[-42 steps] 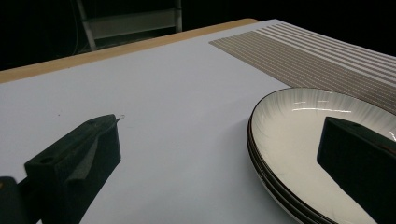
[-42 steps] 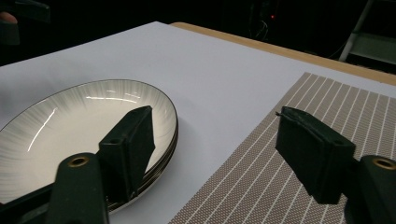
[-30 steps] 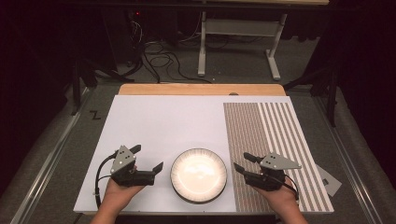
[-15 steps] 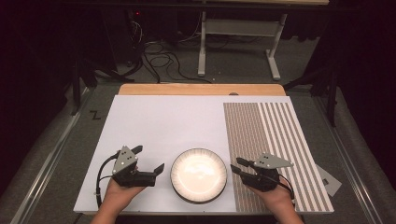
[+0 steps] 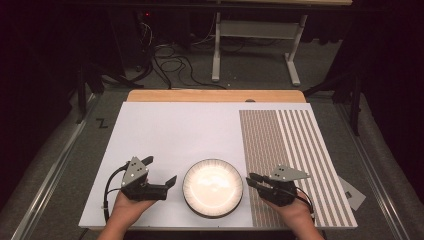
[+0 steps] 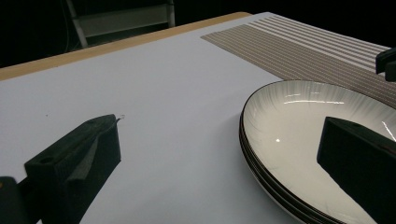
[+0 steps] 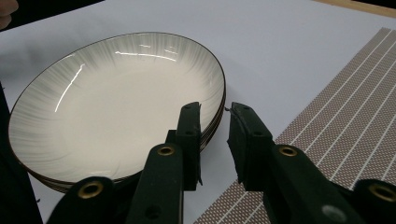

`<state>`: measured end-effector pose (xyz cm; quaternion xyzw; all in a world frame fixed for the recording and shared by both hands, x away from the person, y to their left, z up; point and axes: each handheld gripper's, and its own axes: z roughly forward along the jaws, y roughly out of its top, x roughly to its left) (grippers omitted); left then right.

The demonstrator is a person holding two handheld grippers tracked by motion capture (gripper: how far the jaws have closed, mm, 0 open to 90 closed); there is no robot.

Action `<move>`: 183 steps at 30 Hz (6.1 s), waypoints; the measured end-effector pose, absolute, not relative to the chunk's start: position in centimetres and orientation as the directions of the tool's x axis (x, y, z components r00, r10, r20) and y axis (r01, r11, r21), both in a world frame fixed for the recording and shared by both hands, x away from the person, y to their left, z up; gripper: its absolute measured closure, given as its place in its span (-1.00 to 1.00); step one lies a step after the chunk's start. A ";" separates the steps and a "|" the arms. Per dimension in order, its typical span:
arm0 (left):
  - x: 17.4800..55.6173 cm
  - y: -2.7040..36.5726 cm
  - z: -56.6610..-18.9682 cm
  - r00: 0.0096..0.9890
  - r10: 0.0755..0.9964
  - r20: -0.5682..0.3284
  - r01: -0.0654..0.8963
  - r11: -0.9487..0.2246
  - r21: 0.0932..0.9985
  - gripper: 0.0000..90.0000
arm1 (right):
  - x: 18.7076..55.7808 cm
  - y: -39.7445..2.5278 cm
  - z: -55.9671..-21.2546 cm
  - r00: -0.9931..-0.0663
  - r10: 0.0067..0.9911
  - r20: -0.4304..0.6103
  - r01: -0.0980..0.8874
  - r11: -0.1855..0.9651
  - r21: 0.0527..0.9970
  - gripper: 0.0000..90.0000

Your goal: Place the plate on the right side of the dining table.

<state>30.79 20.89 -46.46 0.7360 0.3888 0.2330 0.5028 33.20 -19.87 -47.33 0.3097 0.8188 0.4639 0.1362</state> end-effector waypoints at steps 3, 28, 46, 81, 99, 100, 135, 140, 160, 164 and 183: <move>30.8 20.9 -46.4 0.590 0.806 -0.045 0.336 -0.194 0.922 -0.99 | 33.2 -19.8 -47.4 -0.778 0.624 0.065 0.381 0.387 0.840 0.76; 30.8 21.1 -46.4 0.586 0.809 -0.055 0.336 -0.181 0.924 -0.99 | 33.3 -18.5 -48.3 -0.820 0.568 0.065 0.389 0.471 0.792 1.00; 30.8 21.0 -46.5 0.587 0.808 -0.056 0.337 -0.181 0.924 -0.99 | 33.2 -18.5 -48.3 -0.832 0.550 0.066 0.384 0.486 0.785 1.00; 30.9 21.0 -46.4 0.591 0.805 -0.053 0.334 -0.184 0.925 -0.99 | 33.3 -17.5 -48.4 -0.833 0.551 0.055 0.385 0.504 0.773 1.00; 30.8 21.1 -46.3 0.590 0.805 -0.057 0.336 -0.180 0.925 -0.99 | 33.1 -15.7 -48.8 -0.842 0.537 0.046 0.380 0.532 0.757 1.00; 30.8 21.1 -46.3 0.590 0.805 -0.057 0.336 -0.180 0.925 -0.99 | 33.1 -15.7 -48.7 -0.841 0.539 0.047 0.384 0.534 0.753 1.00; 30.9 20.9 -46.5 0.601 0.796 -0.073 0.346 -0.177 0.921 -0.99 | 33.1 -15.4 -48.9 -0.849 0.527 0.043 0.376 0.545 0.749 1.00; 30.8 20.7 -46.4 0.607 0.789 -0.097 0.360 -0.164 0.918 -0.97 | 32.8 -14.1 -49.3 -0.863 0.505 0.012 0.358 0.593 0.721 1.00; 32.2 19.5 -47.9 0.580 0.718 -0.385 0.661 -0.138 0.738 -0.31 | 32.6 -12.6 -49.6 -0.876 0.482 -0.002 0.337 0.615 0.713 1.00; 32.4 19.5 -48.4 0.538 0.708 -0.458 0.717 -0.098 0.690 -0.19 | 32.6 -12.6 -49.6 -0.878 0.479 -0.007 0.331 0.617 0.714 1.00; 32.6 19.2 -48.0 0.460 0.741 -0.488 0.779 -0.073 0.623 0.42 | 32.4 -12.6 -49.5 -0.875 0.485 -0.016 0.331 0.621 0.711 1.00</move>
